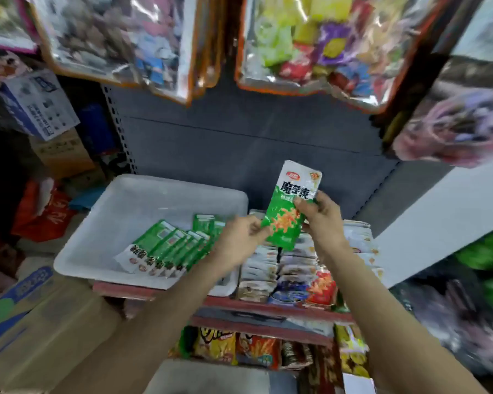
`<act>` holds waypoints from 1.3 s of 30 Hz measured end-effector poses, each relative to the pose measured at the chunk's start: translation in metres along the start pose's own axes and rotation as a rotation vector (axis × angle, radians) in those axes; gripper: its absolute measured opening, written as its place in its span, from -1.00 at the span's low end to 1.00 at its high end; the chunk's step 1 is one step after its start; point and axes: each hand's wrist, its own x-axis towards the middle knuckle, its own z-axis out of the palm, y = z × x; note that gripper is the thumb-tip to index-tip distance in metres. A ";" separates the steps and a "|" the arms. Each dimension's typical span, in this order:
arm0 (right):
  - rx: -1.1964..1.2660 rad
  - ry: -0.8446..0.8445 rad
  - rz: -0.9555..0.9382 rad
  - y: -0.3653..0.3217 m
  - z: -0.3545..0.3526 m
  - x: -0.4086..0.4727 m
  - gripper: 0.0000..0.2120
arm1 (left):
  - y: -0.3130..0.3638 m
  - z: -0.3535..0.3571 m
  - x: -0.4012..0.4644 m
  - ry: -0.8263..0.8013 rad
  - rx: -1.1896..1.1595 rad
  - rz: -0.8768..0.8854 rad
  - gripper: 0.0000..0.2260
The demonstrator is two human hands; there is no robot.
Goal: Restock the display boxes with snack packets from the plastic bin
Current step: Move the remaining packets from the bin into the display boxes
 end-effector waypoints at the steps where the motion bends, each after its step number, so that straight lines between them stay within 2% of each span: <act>1: -0.007 0.026 -0.012 -0.002 -0.019 0.000 -0.89 | 0.014 0.015 0.003 -0.006 0.110 0.044 -0.77; 4: -0.034 0.129 -0.049 -0.006 -0.073 0.000 -0.83 | 0.045 0.059 0.010 0.033 0.385 0.186 -0.76; 6: -0.063 0.204 -0.095 -0.007 -0.107 0.002 -0.73 | 0.063 0.084 0.009 0.049 0.337 0.256 -0.80; 9: -0.066 0.269 -0.147 -0.005 -0.149 0.007 -0.83 | 0.084 0.119 0.012 0.003 0.379 0.359 -0.80; 11: -0.030 0.252 -0.127 -0.002 -0.171 0.014 -0.85 | 0.090 0.138 0.018 -0.146 0.485 0.359 -0.67; 14: -0.078 0.165 -0.083 0.009 -0.193 0.022 -0.85 | 0.091 0.159 0.024 -0.479 0.671 0.293 -0.27; 16: -0.093 0.111 -0.057 0.016 -0.201 0.025 -0.87 | 0.087 0.169 0.030 -0.570 0.772 0.262 -0.14; 19: -0.066 0.047 -0.052 0.020 -0.201 0.029 -0.88 | 0.082 0.173 0.034 -0.544 0.870 0.316 -0.26; 22: -0.078 -0.037 -0.030 0.027 -0.201 0.033 -0.85 | 0.081 0.172 0.034 -0.460 0.778 0.387 -0.46; 24: -0.216 -0.072 -0.004 0.039 -0.204 0.035 -0.85 | 0.080 0.170 0.032 -0.448 0.708 0.385 -0.54; 27: -0.623 -0.125 0.022 0.054 -0.210 0.038 -0.79 | 0.075 0.167 0.030 -0.448 0.645 0.381 -0.58; 28: -0.687 -0.136 0.022 0.055 -0.211 0.037 -0.78 | 0.075 0.166 0.030 -0.451 0.638 0.376 -0.58; 32: -0.690 -0.097 -0.108 0.052 -0.212 0.036 -0.84 | 0.078 0.166 0.030 -0.454 0.634 0.382 -0.61; 34: -0.821 -0.136 -0.195 0.053 -0.213 0.039 -0.82 | 0.078 0.167 0.031 -0.454 0.644 0.384 -0.61; 37: -1.094 -0.252 -0.187 0.058 -0.213 0.040 -0.79 | 0.077 0.169 0.031 -0.445 0.678 0.383 -0.59; 39: -1.077 -0.231 -0.166 0.059 -0.214 0.038 -0.80 | 0.076 0.169 0.030 -0.411 0.675 0.408 -0.56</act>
